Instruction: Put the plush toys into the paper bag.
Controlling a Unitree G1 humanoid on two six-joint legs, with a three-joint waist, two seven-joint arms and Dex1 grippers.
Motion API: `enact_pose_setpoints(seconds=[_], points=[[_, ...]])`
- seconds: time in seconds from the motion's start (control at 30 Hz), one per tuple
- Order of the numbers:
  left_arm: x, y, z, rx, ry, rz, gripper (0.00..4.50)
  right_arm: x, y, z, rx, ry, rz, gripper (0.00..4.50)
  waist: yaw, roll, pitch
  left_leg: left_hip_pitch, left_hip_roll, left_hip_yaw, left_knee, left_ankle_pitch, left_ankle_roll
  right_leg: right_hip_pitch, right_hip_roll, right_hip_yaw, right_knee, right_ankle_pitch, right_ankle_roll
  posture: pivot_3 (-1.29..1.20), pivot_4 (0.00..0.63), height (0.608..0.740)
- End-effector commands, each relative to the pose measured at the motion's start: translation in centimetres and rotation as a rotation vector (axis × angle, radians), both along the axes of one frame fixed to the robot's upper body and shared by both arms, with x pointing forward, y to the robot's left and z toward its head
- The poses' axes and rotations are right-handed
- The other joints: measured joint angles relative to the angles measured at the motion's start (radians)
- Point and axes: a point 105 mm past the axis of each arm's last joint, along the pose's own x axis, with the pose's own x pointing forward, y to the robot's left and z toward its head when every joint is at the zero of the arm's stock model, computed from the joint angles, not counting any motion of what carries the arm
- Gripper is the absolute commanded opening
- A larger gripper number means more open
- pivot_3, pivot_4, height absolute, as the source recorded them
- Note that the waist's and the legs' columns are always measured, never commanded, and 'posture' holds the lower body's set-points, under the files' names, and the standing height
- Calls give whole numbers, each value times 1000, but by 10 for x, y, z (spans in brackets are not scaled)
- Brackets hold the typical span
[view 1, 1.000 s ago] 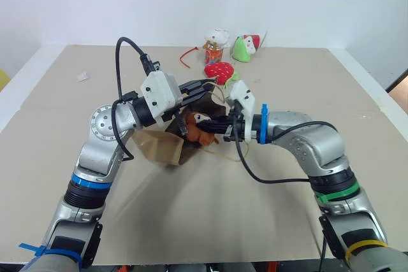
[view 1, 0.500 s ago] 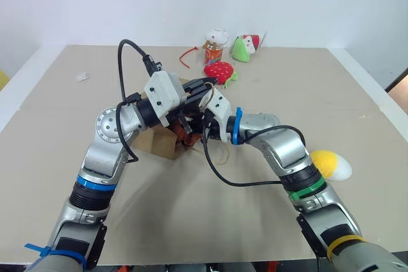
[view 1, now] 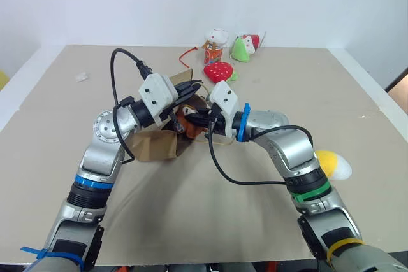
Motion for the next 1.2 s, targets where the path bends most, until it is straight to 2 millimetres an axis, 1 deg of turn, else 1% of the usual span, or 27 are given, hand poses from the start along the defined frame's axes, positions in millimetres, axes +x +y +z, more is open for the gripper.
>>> enact_pose_setpoints(seconds=[0.03, 0.23, 0.4, 0.5, 0.53, 0.6, 0.63, 0.77, 0.8, 1.03, 1.13, 1.2], points=[[0, 5, 21, -20, -84, 8, 0, -10, 0, 13, 46, -28, 11, 224, 0, 0, 0, 0, 0, 0, 0, 0, 0, 0, 0, 0, 0, 0, 0, 0, 150, 740], [1, 1, 28, -41, -108, 12, 0, -14, 10, 16, 83, -23, 12, 224, 0, 0, 0, 0, 0, 0, 0, 0, 0, 0, 0, 0, 0, 0, 0, 0, 150, 740], [-2, -3, 32, -58, -115, 0, 0, -12, 21, 24, 110, -45, 20, 224, -1, 0, 0, 0, 0, 0, 0, 0, 0, 0, 0, 0, 0, 0, 0, 0, 150, 740], [-3, -4, 33, -61, -117, -2, 0, -11, 24, 26, 118, -48, 27, 224, -1, 0, 0, 0, 0, 0, 0, 0, 0, 0, 0, 0, 0, 0, 0, 0, 150, 740], [-3, -3, 33, -60, -117, -2, 0, -11, 24, 26, 117, -49, 33, 1248, 0, 0, 0, 0, 0, 0, 0, 0, 0, 0, 0, 0, 0, 0, 0, 0, 150, 740], [-3, -2, 32, -56, -116, 1, 0, -14, 23, 28, 119, -54, 46, 1989, 0, 0, 0, 0, 0, 0, 0, 0, 0, 0, 0, 0, 0, 0, 0, 0, 150, 740], [-3, -1, 32, -54, -117, 2, 0, -15, 22, 29, 120, -58, 49, 2533, 0, 0, 0, 0, 0, 0, 0, 0, 0, 0, 0, 0, 0, 0, 0, 0, 150, 740], [-3, 2, 34, -56, -120, 9, 0, -17, 13, 29, 98, -77, 48, 4363, 0, 0, 0, 0, 0, 0, 0, 0, 0, 0, 0, 0, 0, 0, 0, 0, 150, 740], [-3, 3, 34, -56, -122, 11, 0, -18, 10, 29, 93, -81, 50, 4450, 0, 0, 0, 0, 0, 0, 0, 0, 0, 0, 0, 0, 0, 0, 0, 0, 150, 740], [-4, 4, 35, -59, -120, 10, 0, -20, -11, 33, 96, -85, 6, 4450, 0, 0, 0, 0, 0, 0, 0, 0, 0, 0, 0, 0, 0, 0, 0, 0, 150, 740], [-5, 4, 33, -41, -121, 4, 0, -22, -30, 35, 97, -79, -15, 4450, 0, 0, 0, 0, 0, 0, 0, 0, 0, 0, 0, 0, 0, 0, 0, 0, 150, 740], [-8, 3, 32, -34, -117, -12, 0, -25, -57, 34, 79, -65, -40, 4450, 1, 0, 0, 0, -1, 0, 0, 0, 0, 0, -1, 0, 0, 0, 0, 0, 150, 740]])
